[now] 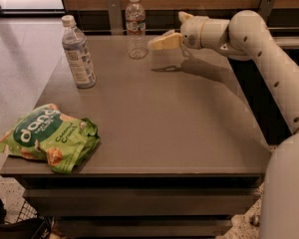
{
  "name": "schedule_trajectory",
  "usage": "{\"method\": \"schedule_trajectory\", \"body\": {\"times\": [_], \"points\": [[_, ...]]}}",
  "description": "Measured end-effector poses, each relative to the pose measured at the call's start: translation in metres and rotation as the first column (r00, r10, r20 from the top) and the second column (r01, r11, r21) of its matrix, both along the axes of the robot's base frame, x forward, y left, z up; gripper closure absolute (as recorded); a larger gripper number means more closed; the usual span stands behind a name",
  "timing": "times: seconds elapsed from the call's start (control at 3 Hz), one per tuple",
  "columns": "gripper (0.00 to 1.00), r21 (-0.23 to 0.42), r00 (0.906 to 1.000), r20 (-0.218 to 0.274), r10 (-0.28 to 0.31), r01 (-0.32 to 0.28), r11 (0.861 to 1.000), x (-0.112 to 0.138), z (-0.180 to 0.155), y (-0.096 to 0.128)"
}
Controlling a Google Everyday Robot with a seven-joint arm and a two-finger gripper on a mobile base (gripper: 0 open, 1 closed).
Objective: Move water bottle near green rice chip bag
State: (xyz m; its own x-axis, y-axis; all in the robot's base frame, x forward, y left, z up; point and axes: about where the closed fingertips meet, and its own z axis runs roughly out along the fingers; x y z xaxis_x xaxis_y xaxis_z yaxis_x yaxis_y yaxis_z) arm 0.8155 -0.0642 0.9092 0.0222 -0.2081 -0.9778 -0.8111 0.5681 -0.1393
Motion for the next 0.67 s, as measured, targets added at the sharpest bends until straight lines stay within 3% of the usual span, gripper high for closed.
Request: {"method": "schedule_trajectory", "body": {"times": [0.33,0.67], "points": [[0.00,0.083,0.9981,0.030,0.053,-0.056,0.995,0.032,0.014,0.027],[0.00,0.107,0.9971,0.043,0.063,-0.068,0.992,0.039,0.025,0.037]]}}
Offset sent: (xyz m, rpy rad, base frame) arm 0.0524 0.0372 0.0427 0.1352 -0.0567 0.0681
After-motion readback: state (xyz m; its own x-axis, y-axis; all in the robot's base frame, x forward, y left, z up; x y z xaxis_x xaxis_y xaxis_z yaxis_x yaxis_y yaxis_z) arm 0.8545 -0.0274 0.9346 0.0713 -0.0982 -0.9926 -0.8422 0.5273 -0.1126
